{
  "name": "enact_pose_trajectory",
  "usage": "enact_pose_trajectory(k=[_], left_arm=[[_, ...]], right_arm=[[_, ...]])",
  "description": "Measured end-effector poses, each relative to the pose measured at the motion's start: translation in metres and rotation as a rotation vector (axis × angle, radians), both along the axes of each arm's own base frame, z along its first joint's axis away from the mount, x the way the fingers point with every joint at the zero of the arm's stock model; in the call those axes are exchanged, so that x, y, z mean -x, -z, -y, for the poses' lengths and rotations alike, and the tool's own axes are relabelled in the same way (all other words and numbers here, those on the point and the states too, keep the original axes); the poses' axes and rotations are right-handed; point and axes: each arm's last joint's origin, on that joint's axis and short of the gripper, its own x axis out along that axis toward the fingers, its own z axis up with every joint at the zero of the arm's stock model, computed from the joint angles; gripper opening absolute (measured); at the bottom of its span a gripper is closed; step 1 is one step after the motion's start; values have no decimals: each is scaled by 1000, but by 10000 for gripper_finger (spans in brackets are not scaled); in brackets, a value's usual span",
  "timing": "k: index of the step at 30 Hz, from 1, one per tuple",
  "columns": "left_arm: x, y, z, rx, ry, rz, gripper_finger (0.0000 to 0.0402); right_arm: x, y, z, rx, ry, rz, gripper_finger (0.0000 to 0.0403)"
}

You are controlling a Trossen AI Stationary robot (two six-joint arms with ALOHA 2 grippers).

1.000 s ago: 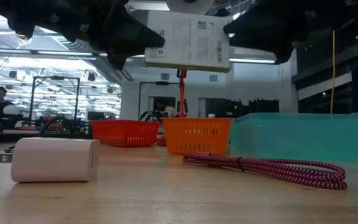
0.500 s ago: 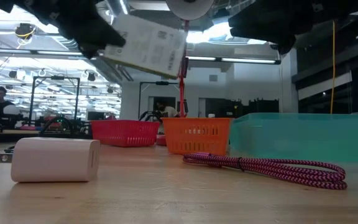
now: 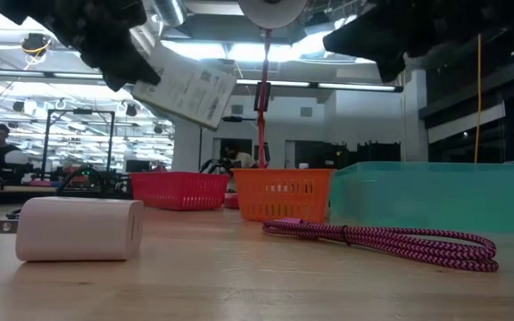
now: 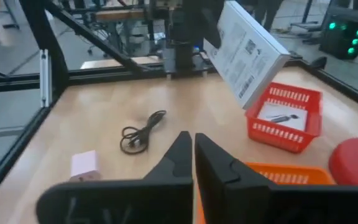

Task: Pick and place items into bin
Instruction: Put the card reader box into the red bin

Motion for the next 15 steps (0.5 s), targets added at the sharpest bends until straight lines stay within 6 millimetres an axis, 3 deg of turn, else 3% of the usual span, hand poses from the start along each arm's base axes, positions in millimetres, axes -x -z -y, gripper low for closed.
enact_pose_trajectory(k=[5, 15], left_arm=[[3, 3, -22, 12, -38, -37, 41], [15, 13, -72, 174, -109, -79, 41]], right_arm=[[11, 7, 18, 59, 3, -12, 2], [17, 20, 24, 47, -67, -31, 1]])
